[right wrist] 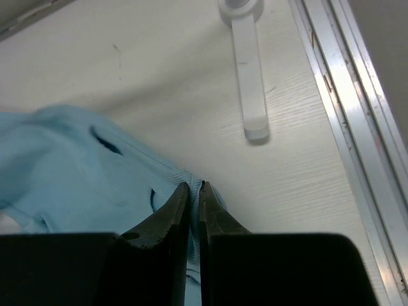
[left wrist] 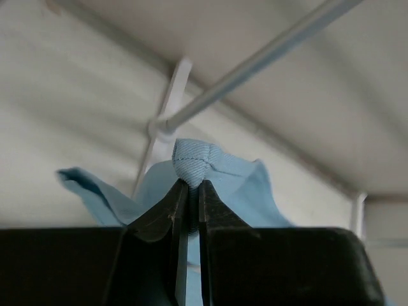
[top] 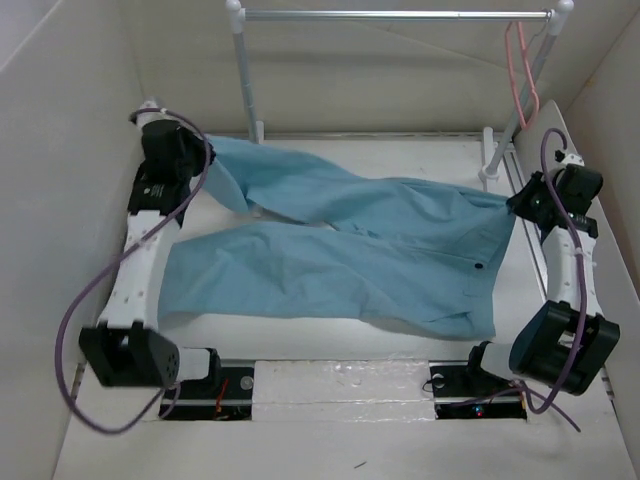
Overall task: Place the trousers on the hanger
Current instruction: Flatten out the trousers at the center of the board.
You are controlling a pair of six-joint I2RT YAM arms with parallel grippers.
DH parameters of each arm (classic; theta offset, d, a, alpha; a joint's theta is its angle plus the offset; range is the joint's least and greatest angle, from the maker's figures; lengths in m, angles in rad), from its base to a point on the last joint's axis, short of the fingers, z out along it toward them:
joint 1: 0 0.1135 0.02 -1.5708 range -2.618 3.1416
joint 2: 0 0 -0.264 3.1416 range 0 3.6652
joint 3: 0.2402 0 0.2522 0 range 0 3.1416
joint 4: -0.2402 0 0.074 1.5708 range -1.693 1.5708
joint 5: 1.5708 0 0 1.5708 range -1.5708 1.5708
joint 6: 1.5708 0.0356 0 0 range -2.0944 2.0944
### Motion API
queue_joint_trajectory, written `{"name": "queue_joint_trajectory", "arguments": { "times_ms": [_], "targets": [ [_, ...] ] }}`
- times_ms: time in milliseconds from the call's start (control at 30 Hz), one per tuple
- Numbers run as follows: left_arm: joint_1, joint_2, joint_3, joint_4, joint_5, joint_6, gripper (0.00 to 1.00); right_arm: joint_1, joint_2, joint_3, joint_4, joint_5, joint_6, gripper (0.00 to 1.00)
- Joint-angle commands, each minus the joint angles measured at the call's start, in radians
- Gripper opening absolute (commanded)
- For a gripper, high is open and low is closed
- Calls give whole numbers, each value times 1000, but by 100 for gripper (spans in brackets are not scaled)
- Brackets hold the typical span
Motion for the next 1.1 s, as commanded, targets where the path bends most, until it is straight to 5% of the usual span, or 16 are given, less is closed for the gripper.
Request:
{"name": "queue_joint_trajectory", "arguments": {
  "times_ms": [0, 167, 333, 567, 767, 967, 1000, 1033, 1067],
  "targets": [
    [0, -159, -61, 40, -161, -36, 0, -36, 33, 66, -16, 65, -5, 0],
    [61, -299, -124, 80, -303, -13, 0, -65, 95, 92, 10, 79, 31, 0],
    [61, -244, 13, -6, -369, 35, 0, -65, 194, 147, 32, 82, 59, 0],
    [61, -312, -27, -60, -526, 99, 0, -75, 201, 233, -24, 170, -21, 0],
    [61, -125, -50, 71, -602, 182, 0, -75, 414, 348, -11, 159, -13, 0],
    [61, 280, 181, 152, -675, 228, 0, -65, 631, 617, -35, 144, 4, 2],
    [85, 396, 292, 87, -642, 216, 29, -55, 673, 688, -63, 133, 1, 24],
    [105, 449, 351, 43, -642, 195, 29, -55, 691, 688, -63, 133, -1, 24],
    [133, 501, 417, -15, -554, 173, 68, -45, 701, 726, -71, 87, 1, 55]
  ]
}}
